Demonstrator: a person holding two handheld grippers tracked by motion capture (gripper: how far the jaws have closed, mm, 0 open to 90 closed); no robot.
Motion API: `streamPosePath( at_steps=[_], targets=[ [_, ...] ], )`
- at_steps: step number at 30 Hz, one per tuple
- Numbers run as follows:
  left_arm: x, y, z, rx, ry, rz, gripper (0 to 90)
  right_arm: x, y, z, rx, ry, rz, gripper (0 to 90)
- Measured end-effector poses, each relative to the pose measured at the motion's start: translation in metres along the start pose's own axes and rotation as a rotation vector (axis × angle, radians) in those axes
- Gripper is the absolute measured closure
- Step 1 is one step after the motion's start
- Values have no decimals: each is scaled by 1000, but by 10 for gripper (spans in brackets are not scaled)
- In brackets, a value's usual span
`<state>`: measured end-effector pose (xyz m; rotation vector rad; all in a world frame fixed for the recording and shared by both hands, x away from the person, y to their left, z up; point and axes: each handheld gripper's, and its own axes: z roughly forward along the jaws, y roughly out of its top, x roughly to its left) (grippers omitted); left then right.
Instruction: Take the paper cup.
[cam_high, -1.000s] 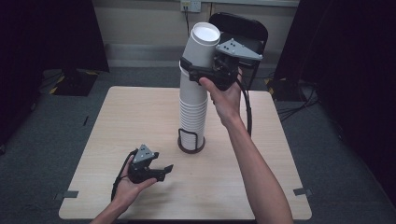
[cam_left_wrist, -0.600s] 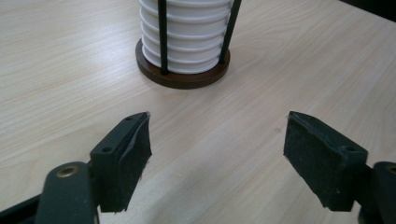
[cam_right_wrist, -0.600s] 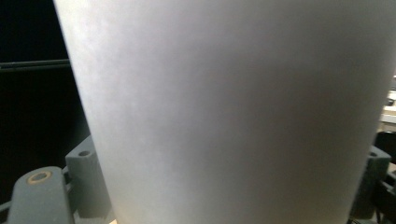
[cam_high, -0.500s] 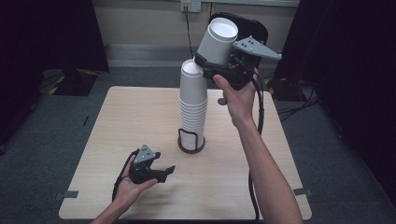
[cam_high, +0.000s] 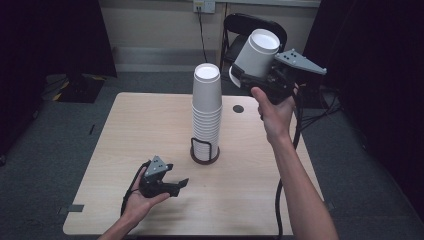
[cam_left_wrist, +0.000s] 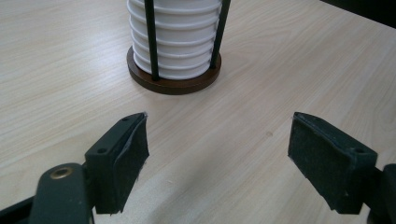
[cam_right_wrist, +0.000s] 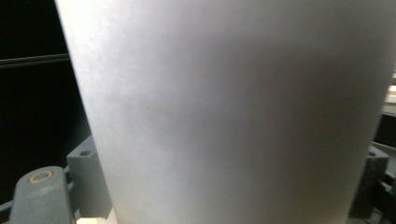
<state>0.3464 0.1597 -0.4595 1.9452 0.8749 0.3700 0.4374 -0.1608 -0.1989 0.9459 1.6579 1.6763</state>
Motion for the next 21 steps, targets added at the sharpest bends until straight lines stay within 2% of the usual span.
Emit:
streamPosePath(
  at_steps=[3, 4, 10, 16, 20, 21],
  targets=[
    [0, 0, 0, -2, 1, 3, 199, -3, -5, -4, 11, -2, 12, 134],
    [0, 0, 1, -4, 3, 8, 199, -3, -12, -8, 24, -15, 15, 134],
    [2, 1, 0, -11, -4, 11, 199, -7, -32, -15, 59, -18, 37, 134],
    [2, 2, -1, -16, -18, -2, 201, -10, -52, -20, 100, -1, 57, 138],
    [3, 3, -3, -22, -24, 2, 200, -10, -65, -24, 120, 12, 71, 139],
    [2, 4, -4, -15, -30, 10, 202, -9, -73, -26, 142, 15, 74, 138]
  ],
)
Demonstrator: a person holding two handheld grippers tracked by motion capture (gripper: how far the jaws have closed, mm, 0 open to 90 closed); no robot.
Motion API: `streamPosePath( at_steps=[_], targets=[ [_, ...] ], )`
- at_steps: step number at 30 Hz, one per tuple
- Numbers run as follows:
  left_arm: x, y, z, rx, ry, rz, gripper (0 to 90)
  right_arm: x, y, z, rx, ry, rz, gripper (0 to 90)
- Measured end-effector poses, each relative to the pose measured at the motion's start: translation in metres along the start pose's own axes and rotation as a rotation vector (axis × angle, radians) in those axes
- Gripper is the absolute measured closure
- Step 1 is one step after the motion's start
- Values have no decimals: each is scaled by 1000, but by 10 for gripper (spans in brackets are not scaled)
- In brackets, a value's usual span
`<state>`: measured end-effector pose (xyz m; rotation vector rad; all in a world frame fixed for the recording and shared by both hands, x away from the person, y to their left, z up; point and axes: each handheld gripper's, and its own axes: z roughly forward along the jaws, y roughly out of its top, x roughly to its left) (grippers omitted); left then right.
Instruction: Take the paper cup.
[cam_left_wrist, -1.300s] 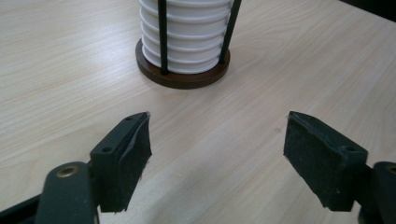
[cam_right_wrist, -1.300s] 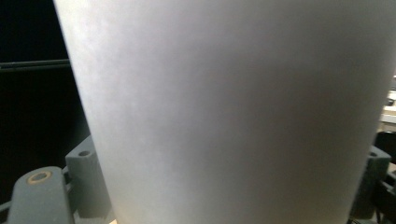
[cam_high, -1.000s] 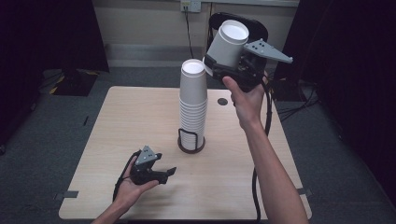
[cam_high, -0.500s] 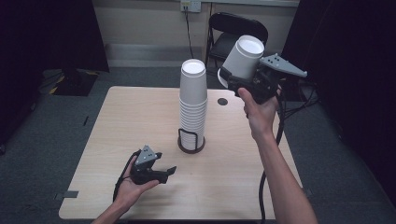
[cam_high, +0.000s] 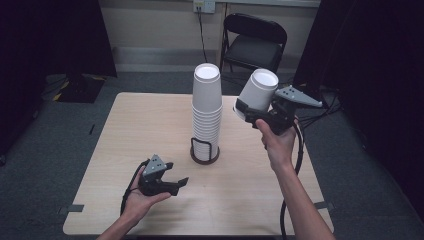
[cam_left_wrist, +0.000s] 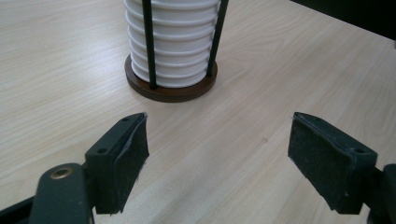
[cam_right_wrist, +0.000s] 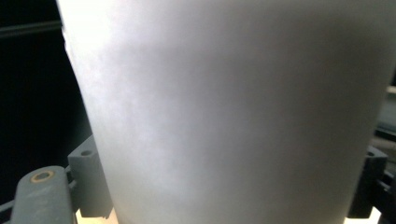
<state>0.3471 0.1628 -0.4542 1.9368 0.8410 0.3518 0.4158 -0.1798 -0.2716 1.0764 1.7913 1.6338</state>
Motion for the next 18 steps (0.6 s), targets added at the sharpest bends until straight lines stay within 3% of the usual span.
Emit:
streamPosePath(
  at_steps=[6, 9, 10, 18],
  targets=[
    [-1, 2, -3, -14, -3, 13, 216, 0, -24, -3, 34, 9, 25, 138],
    [-3, 2, -3, -38, 3, -2, 222, 0, -36, -2, 61, 15, 40, 138],
    [-4, 2, -3, -55, 1, 14, 248, -1, -44, -3, 82, 23, 60, 139],
    [-12, 4, -1, -94, -5, 16, 243, 6, -72, -1, 131, 66, 115, 140]
  ],
)
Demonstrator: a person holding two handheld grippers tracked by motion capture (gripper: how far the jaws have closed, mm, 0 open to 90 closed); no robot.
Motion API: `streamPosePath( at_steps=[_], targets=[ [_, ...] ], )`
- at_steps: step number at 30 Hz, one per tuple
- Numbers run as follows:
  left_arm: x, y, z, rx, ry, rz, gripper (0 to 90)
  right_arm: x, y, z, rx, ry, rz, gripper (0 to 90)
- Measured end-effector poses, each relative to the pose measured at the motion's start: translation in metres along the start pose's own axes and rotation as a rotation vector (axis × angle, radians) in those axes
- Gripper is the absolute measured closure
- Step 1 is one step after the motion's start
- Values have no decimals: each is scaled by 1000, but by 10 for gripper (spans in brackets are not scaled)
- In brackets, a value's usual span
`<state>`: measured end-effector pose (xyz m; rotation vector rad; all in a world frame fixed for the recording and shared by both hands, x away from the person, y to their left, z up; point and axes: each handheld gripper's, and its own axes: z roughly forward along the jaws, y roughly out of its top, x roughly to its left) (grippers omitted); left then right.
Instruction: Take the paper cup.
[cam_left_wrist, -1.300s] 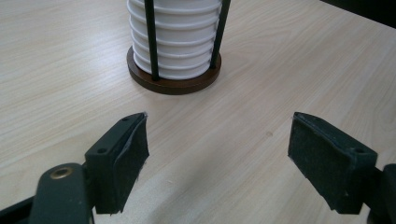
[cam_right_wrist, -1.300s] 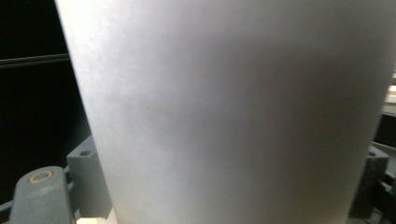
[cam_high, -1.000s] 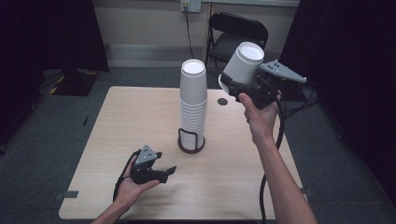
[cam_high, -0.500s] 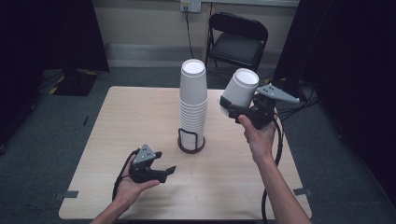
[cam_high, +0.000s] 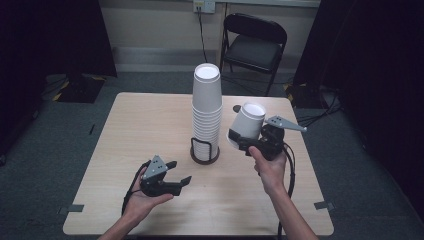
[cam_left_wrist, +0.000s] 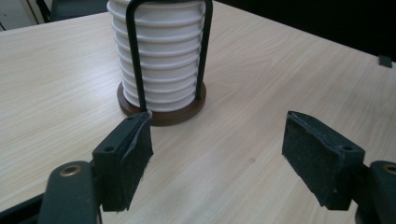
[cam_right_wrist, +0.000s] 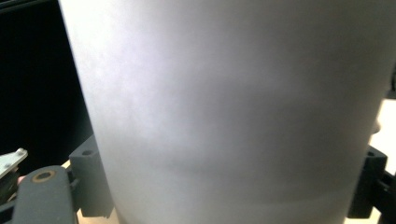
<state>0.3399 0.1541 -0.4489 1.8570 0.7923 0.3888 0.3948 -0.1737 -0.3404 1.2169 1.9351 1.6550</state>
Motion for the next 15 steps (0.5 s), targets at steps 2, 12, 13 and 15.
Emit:
streamPosePath(
  at_steps=[2, 12, 13, 15],
  targets=[
    [-1, 1, 0, -8, 0, 7, 243, 0, -2, 0, 3, 8, -2, 140],
    [-3, 2, 3, -10, -35, -13, 304, 7, -29, 5, 67, 88, 51, 140],
    [-4, 2, 3, -14, -34, -13, 303, 8, -32, 6, 74, 90, 58, 140],
    [-4, 3, 4, -20, -46, -23, 303, 9, -36, 8, 81, 106, 70, 140]
  ],
)
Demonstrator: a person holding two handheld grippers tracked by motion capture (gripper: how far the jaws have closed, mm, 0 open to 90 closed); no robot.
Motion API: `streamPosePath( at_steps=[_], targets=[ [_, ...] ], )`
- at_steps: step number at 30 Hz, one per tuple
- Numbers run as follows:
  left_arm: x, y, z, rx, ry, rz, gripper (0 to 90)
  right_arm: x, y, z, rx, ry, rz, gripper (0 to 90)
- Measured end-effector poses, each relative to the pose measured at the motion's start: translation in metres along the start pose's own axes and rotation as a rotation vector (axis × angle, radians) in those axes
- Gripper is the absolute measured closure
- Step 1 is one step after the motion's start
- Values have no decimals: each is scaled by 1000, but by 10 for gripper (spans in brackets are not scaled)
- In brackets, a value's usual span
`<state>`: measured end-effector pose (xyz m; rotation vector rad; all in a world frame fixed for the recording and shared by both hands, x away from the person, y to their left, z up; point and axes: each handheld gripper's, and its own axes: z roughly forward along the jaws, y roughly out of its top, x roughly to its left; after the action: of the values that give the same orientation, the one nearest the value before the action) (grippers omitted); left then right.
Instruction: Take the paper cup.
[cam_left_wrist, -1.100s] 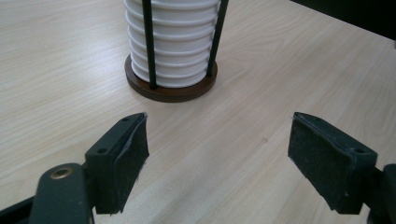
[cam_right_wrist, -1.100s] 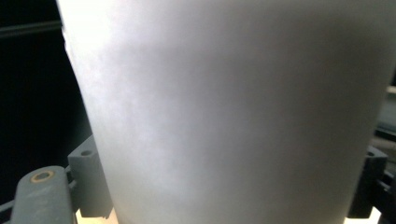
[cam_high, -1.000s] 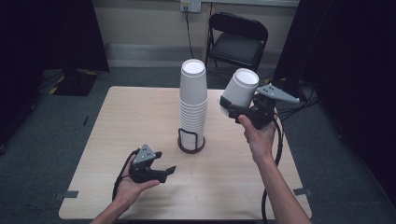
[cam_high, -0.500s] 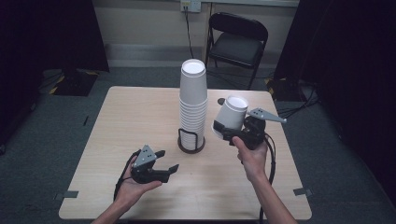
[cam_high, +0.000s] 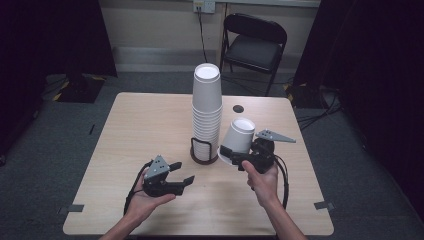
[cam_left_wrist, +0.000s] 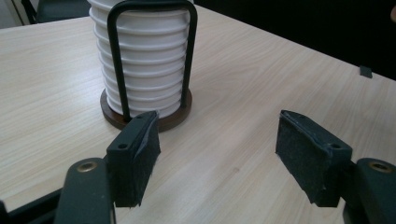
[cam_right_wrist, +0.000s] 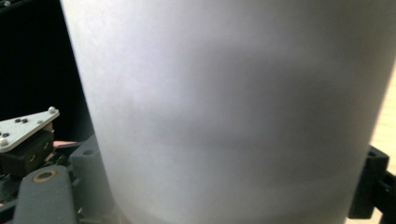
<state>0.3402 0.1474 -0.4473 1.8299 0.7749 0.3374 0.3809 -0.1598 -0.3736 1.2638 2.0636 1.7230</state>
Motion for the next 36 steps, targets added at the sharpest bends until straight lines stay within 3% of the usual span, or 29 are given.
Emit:
streamPosePath(
  at_steps=[2, 6, 8, 10, 13, 16, 19, 21, 25, 31, 33, 36],
  targets=[
    [-1, 1, 0, -10, 11, 2, 312, 0, -7, 3, 2, 38, 44, 140],
    [-2, 4, 1, -17, 26, 27, 324, -1, -15, 6, 8, 57, 93, 141],
    [-2, 5, 2, -6, 41, 42, 326, -2, -17, 7, 12, 63, 103, 141],
    [1, 8, 4, 16, 18, 15, 331, -2, -20, 8, 16, 66, 121, 141],
    [1, 11, 5, 12, 29, 20, 331, -2, -22, 7, 14, 71, 136, 141],
    [1, 17, 7, -1, 12, 8, 299, 1, -25, 4, 12, 77, 149, 141],
    [-4, 20, 13, 4, 44, 44, 289, 2, -27, 4, 8, 80, 150, 141],
    [-7, 20, 19, -7, 33, 46, 344, 2, -31, 5, 6, 94, 178, 141],
    [-17, 14, 25, -34, 19, 74, 328, -1, -42, 7, 7, 128, 258, 141],
    [-20, 13, 25, -67, -25, 76, 371, -2, -54, 9, 28, 159, 323, 141],
    [-21, 10, 25, -69, -43, 65, 406, -2, -56, 9, 24, 183, 357, 141],
    [-21, 6, 27, -74, -52, 41, 365, 0, -61, 11, 35, 193, 362, 141]
  ],
)
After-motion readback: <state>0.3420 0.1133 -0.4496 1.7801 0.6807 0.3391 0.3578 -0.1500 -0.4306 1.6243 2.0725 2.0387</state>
